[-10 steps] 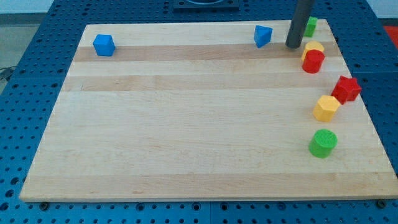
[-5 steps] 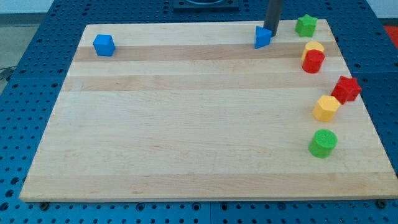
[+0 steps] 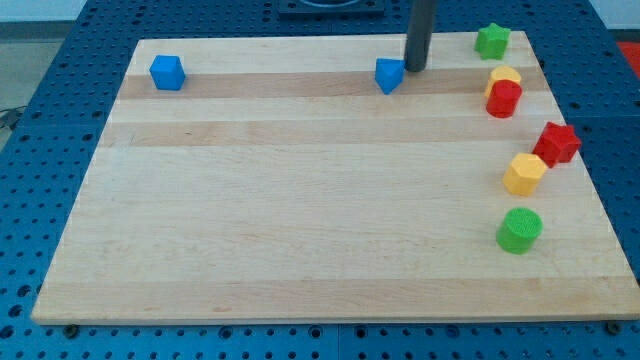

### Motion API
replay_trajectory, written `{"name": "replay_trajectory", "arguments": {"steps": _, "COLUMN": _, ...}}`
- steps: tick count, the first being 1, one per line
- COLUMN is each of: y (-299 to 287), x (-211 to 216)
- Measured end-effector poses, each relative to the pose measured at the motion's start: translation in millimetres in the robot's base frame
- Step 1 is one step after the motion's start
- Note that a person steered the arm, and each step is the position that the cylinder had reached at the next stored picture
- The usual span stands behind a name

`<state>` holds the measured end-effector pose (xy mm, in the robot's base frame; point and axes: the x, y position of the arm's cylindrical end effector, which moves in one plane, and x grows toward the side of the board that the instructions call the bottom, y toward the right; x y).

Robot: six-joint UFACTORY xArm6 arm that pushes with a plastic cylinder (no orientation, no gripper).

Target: Move the blue triangle towards the right side of the blue cube

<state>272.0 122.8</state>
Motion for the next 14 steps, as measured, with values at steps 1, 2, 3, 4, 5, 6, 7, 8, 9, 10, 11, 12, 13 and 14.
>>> {"name": "replay_trajectory", "arguments": {"steps": 1, "y": -5.6, "x": 5.3}}
{"name": "replay_trajectory", "arguments": {"steps": 2, "y": -5.6, "x": 5.3}}
{"name": "replay_trajectory", "arguments": {"steps": 3, "y": -13.3, "x": 5.3}}
{"name": "replay_trajectory", "arguments": {"steps": 4, "y": -24.2, "x": 5.3}}
{"name": "replay_trajectory", "arguments": {"steps": 5, "y": -38.2, "x": 5.3}}
{"name": "replay_trajectory", "arguments": {"steps": 6, "y": -50.4, "x": 5.3}}
{"name": "replay_trajectory", "arguments": {"steps": 7, "y": -62.9, "x": 5.3}}
{"name": "replay_trajectory", "arguments": {"steps": 8, "y": -77.5, "x": 5.3}}
{"name": "replay_trajectory", "arguments": {"steps": 9, "y": -63.4, "x": 10.4}}
{"name": "replay_trajectory", "arguments": {"steps": 10, "y": -58.8, "x": 32.6}}
{"name": "replay_trajectory", "arguments": {"steps": 11, "y": -62.1, "x": 34.7}}
{"name": "replay_trajectory", "arguments": {"steps": 12, "y": -62.1, "x": 37.1}}
{"name": "replay_trajectory", "arguments": {"steps": 13, "y": -65.3, "x": 36.3}}
{"name": "replay_trajectory", "arguments": {"steps": 14, "y": -72.4, "x": 20.9}}
